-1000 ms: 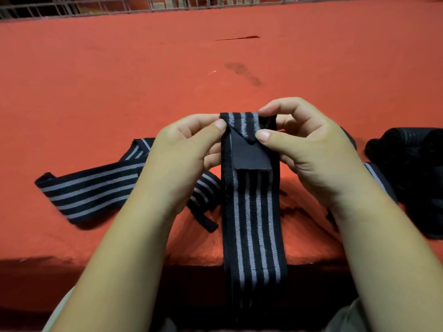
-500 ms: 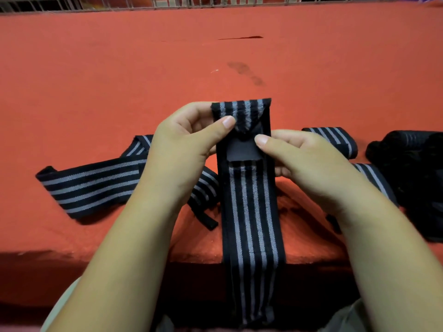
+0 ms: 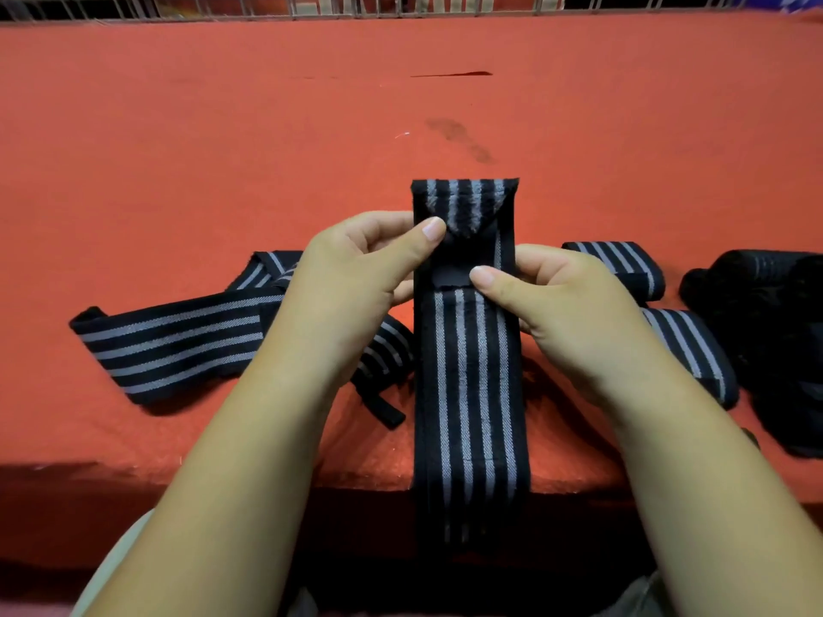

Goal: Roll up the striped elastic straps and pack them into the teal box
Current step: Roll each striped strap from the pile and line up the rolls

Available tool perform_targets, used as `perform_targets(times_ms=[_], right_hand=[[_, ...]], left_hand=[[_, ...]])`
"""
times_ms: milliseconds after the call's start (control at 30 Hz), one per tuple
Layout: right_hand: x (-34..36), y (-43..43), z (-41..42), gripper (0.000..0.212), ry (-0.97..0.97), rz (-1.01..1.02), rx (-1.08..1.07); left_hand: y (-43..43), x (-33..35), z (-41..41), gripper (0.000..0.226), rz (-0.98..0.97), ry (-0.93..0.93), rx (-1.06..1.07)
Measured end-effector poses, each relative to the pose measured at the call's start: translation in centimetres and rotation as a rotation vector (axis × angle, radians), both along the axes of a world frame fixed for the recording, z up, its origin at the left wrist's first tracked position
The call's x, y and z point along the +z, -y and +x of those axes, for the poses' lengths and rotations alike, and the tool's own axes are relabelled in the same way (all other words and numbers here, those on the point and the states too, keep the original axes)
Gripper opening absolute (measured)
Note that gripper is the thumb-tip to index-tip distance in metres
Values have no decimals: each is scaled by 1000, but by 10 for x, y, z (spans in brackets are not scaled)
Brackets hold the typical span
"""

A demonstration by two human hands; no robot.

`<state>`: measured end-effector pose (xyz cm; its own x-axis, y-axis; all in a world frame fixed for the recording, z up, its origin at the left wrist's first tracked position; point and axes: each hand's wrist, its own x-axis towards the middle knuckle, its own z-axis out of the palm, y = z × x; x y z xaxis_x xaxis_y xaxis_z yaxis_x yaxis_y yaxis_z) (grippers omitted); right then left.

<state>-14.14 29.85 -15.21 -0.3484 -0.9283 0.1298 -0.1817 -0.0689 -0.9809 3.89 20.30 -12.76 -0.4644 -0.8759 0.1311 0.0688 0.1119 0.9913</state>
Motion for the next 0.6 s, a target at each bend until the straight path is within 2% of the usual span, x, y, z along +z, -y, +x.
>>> perform_targets(times_ms=[167,233,333,400,500,600], right_hand=[[0,12,-1,23,0,-68,-176],[2,16,-4,25,-15,-95,-219],[-1,20,-6,33,-57,-107,-257],[-4,21,-7,40,-85,-108,-280],[-5,23,-8,42,-125,-103,-304],[-6,25,-9,41,-139,-99,-323]], left_hand=[[-6,4,7,11,-60,356,-76],[-12,4,5,13,-71,438,-105],[-17,3,4,13,-203,566,-66],[-19,3,3,17,-223,596,-22],[-18,3,4,34,-131,563,59],[-18,0,7,25,-109,611,5]])
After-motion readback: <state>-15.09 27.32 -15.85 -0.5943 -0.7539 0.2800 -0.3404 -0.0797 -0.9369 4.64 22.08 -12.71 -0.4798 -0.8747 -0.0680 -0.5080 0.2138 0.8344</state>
